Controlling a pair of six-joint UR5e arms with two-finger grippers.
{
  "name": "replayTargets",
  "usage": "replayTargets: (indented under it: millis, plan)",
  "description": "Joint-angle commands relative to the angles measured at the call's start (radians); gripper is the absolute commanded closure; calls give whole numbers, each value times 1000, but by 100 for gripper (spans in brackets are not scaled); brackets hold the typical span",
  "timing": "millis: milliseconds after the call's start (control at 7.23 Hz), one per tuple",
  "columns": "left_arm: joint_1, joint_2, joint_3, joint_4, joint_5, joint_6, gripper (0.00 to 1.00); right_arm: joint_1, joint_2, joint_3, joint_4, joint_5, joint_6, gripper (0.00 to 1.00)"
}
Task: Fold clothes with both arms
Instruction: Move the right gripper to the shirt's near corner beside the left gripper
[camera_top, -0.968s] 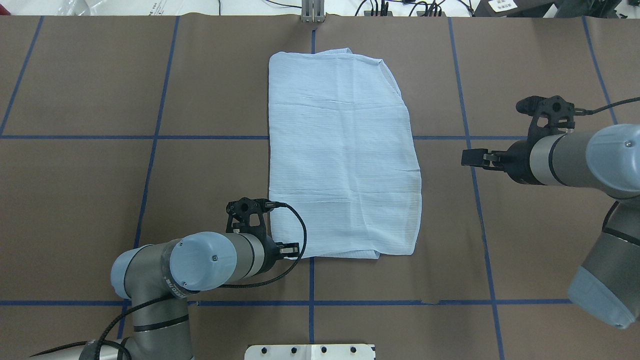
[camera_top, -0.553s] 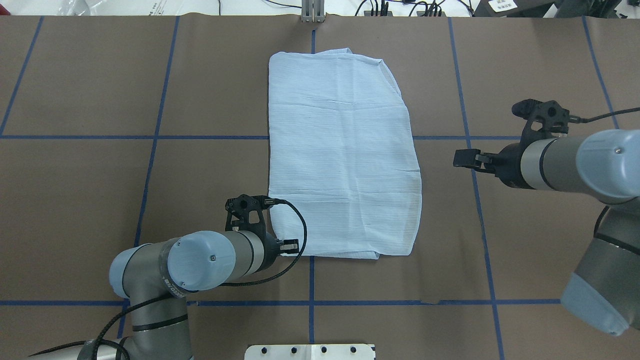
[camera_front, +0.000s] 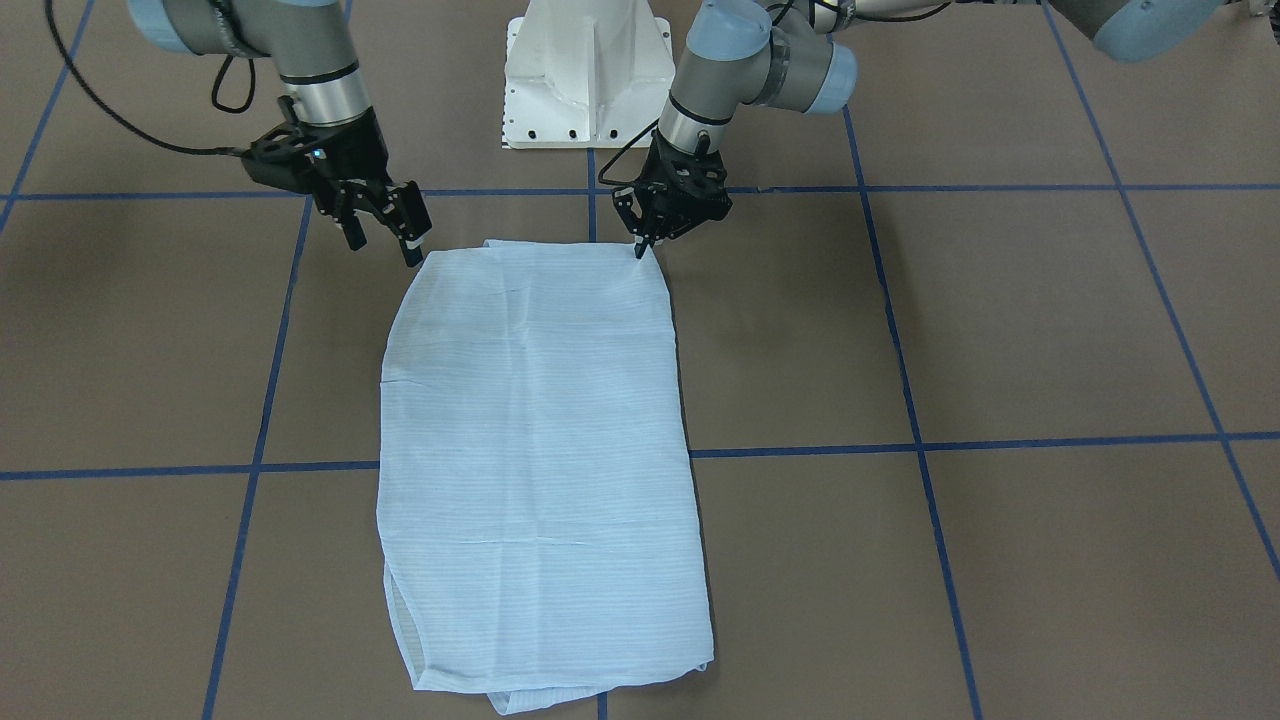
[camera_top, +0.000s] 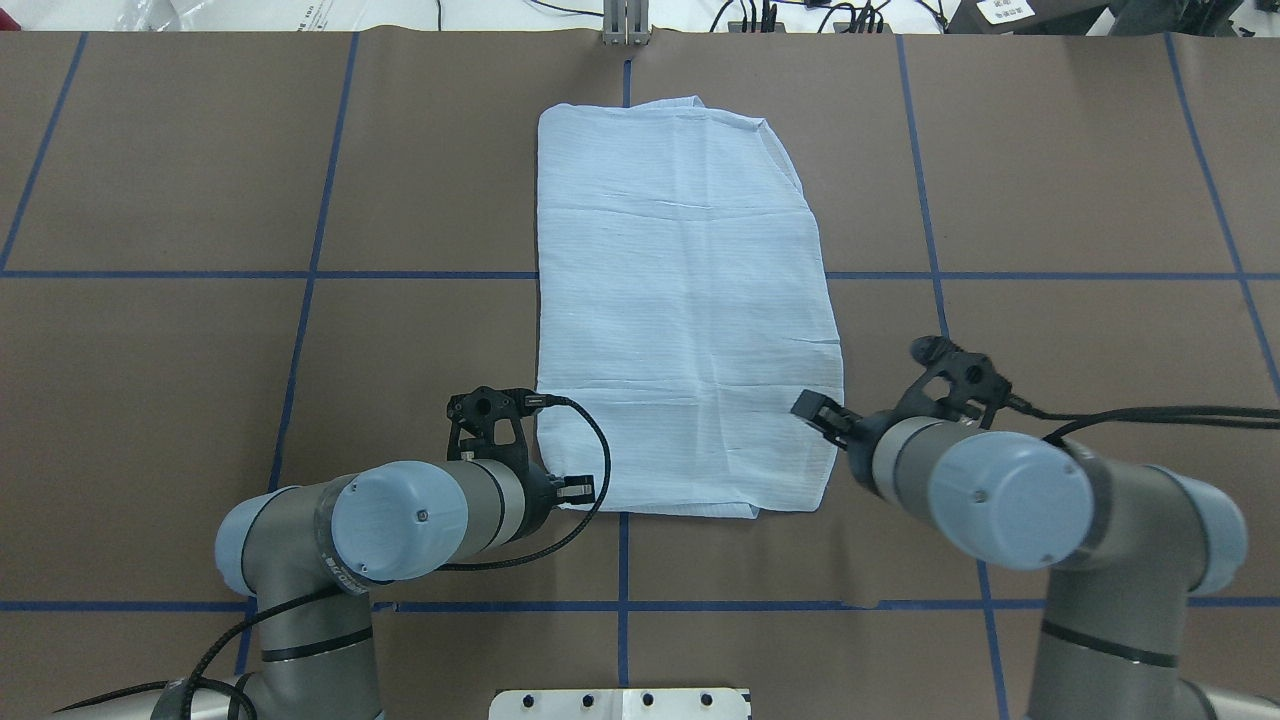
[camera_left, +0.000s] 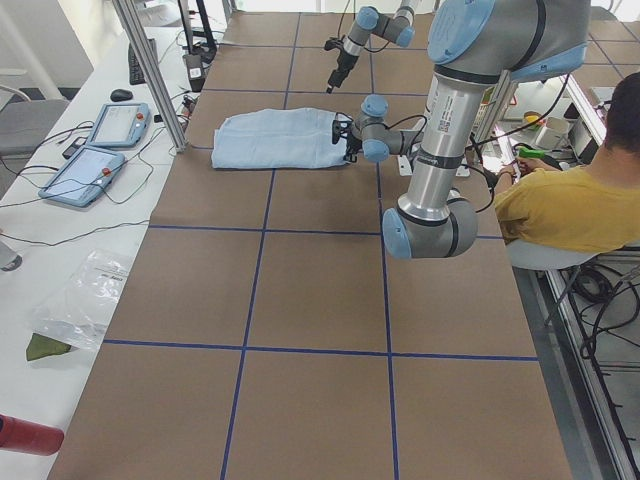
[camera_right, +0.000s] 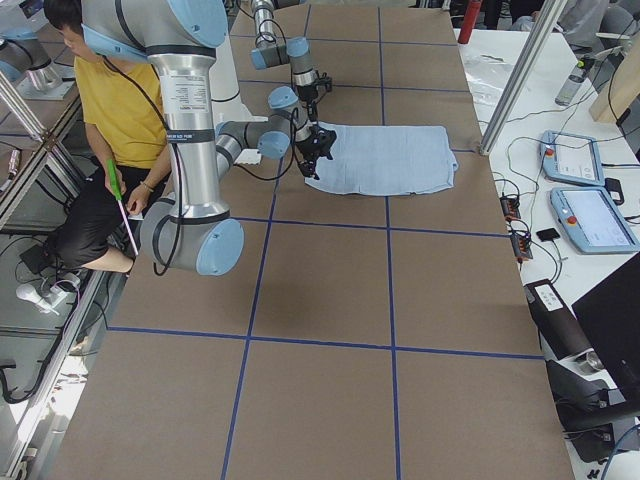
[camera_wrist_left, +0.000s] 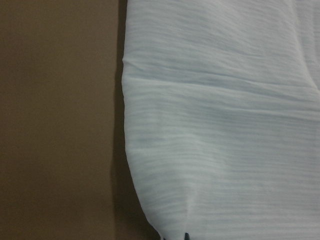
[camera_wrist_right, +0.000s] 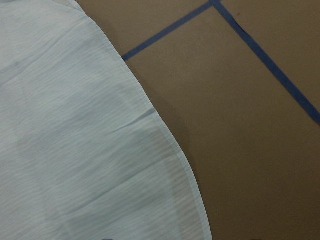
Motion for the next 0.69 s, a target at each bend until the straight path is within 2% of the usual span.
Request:
replayTargets:
  millis: [0,138,277,415,553]
  plan:
    - [0,2,0,-1,0,0,100,-87,233,-59,-287,-16,249,11]
    - [0,2,0,-1,0,0,100,-96,258,-114,-286,-17,294,15]
    - [0,2,-4,-1,0,0,100,-101,265,-122,-280,-17,306,25]
    - [0,0,-5,-1,0,0,100,-112,254,-130,-244,-17,323,31]
    - [0,-1,-5,-1,9,-2,100,-112,254,-155,-242,-19,326,33]
